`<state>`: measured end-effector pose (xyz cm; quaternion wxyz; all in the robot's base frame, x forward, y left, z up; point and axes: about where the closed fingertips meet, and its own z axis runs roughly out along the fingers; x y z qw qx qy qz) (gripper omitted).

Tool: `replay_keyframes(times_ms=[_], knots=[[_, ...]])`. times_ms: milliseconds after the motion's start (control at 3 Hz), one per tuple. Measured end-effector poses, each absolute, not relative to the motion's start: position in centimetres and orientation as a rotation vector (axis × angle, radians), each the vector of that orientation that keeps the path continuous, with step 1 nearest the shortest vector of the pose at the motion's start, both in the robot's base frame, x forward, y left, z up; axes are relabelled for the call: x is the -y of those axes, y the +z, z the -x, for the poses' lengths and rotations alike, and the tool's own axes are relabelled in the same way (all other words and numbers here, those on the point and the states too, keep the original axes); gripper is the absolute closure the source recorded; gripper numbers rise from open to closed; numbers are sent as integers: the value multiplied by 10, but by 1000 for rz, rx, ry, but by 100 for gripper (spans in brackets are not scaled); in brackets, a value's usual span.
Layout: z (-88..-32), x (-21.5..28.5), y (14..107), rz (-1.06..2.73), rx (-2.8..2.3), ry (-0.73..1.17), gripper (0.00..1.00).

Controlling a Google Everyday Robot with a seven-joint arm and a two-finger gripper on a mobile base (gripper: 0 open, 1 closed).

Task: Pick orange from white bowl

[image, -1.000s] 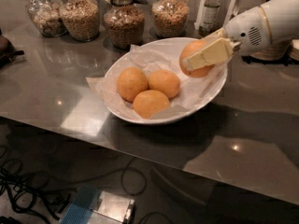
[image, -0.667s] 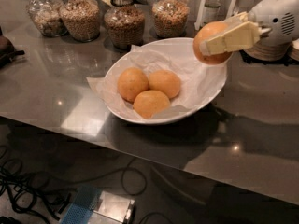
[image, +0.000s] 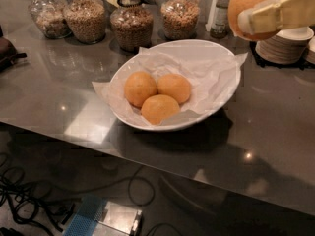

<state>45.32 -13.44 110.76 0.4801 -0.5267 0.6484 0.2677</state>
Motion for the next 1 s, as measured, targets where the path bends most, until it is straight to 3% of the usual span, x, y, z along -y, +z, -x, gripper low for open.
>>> replay_keyframes(times_ms=[1000], knots=[[-427,116,1133,1419,-1396,606,100]])
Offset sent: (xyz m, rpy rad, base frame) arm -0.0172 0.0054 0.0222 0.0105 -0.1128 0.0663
